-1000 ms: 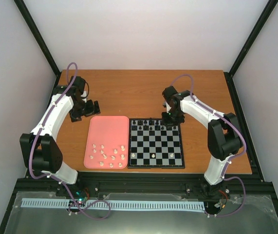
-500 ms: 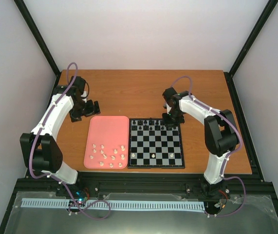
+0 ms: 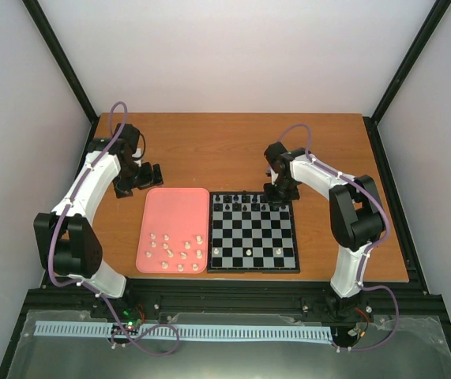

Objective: Set up the chess pieces on the board
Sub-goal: Place the chess piece on the chessboard, then reset both arms

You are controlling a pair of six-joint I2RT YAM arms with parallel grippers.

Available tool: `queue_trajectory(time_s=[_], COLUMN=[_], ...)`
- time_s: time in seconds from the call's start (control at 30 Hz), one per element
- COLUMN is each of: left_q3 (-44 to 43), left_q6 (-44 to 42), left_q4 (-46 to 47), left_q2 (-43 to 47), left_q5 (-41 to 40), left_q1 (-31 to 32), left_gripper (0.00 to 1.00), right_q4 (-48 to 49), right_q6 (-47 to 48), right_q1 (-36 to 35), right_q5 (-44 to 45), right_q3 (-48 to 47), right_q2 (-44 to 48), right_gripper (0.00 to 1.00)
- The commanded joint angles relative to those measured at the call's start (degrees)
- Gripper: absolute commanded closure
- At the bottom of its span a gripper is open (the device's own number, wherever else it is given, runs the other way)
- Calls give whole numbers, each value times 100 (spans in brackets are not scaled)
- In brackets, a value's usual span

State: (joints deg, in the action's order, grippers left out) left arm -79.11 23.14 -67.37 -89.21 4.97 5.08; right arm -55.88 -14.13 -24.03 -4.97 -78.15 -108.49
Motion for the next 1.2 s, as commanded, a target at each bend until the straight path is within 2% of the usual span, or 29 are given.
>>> queue_trajectory(time_s=[0.0, 0.3, 0.63, 0.7, 0.73, 0.77, 0.8, 0.87, 1.17], left_q3=[-202, -188, -200, -202, -208, -220, -241, -279, -638], left_q6=[-93, -117, -121, -131, -130, -126, -121, -124, -38], left_q4=[-65, -48, -65, -78, -90, -101, -103, -102, -348], left_q2=[-48, -38, 34, 65, 82, 88, 108, 130, 16], left_q5=[39, 53, 122, 123, 125, 138, 156, 192, -206], left_q1=[-43, -44, -47, -51, -51, -48, -51, -51, -43], left_gripper=[0, 0, 0, 0, 0, 0, 0, 0, 0], right_q4=[52, 18, -273, -341, -365, -390, -416, -476, -648], right_q6=[53, 27, -143, -194, -211, -214, -228, -238, -354], right_q1=[48, 48, 15, 4, 4, -1, -4, -9, -97], right_q5=[41, -2, -192, -172, -167, -164, -154, -149, 187], right_q3=[-38, -64, -254, -347, -421, -494, -578, -782, -2084], right_q2=[-112, 28, 845, 1016, 1096, 1159, 1201, 1205, 781], right_gripper=[92, 77, 52, 43, 35, 21, 3, 0, 0])
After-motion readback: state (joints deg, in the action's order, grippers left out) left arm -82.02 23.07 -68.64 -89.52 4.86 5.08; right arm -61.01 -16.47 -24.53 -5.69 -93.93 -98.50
